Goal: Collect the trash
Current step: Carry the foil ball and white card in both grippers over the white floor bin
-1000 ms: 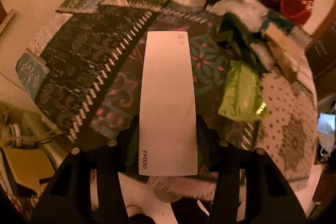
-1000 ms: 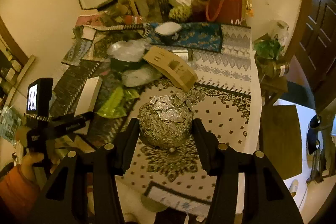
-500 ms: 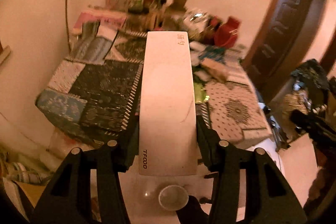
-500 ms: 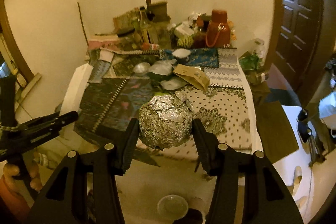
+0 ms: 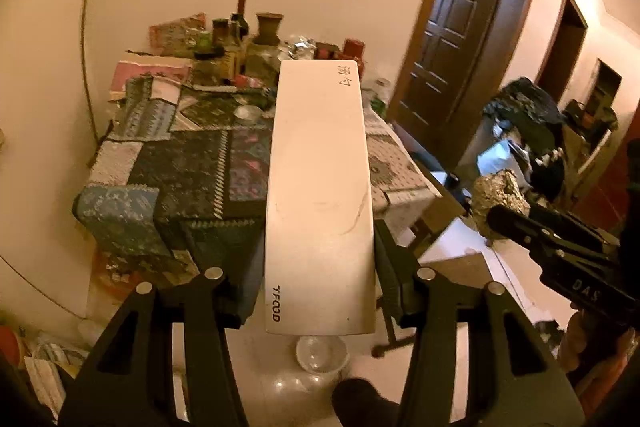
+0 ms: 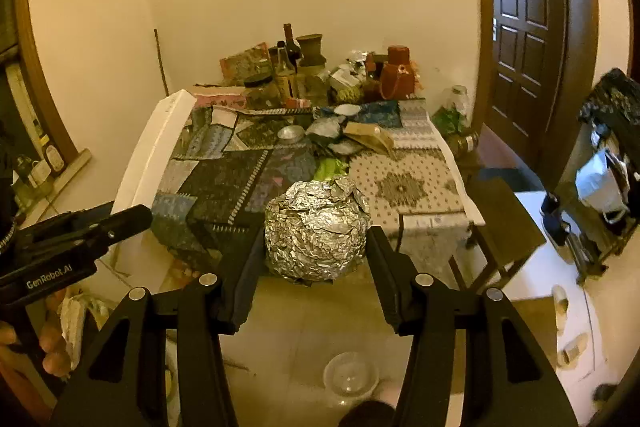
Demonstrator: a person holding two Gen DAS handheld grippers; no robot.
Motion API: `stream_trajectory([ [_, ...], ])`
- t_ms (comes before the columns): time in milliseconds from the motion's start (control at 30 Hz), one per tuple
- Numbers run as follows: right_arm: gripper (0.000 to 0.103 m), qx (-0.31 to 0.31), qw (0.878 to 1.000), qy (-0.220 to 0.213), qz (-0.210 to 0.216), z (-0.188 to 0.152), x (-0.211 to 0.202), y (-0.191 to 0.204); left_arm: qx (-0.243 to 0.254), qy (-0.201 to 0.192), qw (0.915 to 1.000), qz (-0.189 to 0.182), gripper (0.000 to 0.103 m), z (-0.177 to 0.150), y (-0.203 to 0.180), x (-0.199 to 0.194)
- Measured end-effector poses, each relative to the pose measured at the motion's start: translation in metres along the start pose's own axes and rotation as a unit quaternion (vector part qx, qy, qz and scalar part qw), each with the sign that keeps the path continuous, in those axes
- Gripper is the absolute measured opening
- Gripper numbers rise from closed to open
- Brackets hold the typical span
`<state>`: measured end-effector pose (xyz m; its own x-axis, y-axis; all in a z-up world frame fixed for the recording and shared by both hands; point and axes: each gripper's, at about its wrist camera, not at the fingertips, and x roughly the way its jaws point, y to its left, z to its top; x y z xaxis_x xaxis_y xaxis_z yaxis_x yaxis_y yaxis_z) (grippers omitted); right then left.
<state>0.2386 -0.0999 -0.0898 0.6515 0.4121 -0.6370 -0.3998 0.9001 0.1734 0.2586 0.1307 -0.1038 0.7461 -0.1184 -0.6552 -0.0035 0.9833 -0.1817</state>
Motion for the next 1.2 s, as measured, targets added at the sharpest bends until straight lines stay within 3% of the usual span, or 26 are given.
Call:
stream_trajectory([
  [167,0.048,0.002,1.0,0.008,-0.009,-0.017,-0.003,-0.01,-0.001,0.035,0.9993,-0.009,0.05,-0.027,-0.012,0.013],
  [467,0.048,0.011,0.997,0.076,0.001,-0.063,0.037,-0.047,-0.022,0.124,0.992,-0.006,0.05,-0.09,-0.037,0.073],
  [700,0.048,0.015,0.989,0.147,0.013,-0.118,0.093,-0.077,-0.053,0.183,0.9817,-0.001,0.05,-0.15,-0.043,0.134],
  [967,0.048,0.016,0.98,0.197,0.013,-0.176,0.157,-0.099,-0.062,0.247,0.9668,0.013,0.05,-0.23,-0.034,0.212],
  [1200,0.048,0.012,0.973,0.23,0.002,-0.233,0.22,-0.114,-0.072,0.281,0.957,0.017,0.05,-0.293,-0.017,0.27],
])
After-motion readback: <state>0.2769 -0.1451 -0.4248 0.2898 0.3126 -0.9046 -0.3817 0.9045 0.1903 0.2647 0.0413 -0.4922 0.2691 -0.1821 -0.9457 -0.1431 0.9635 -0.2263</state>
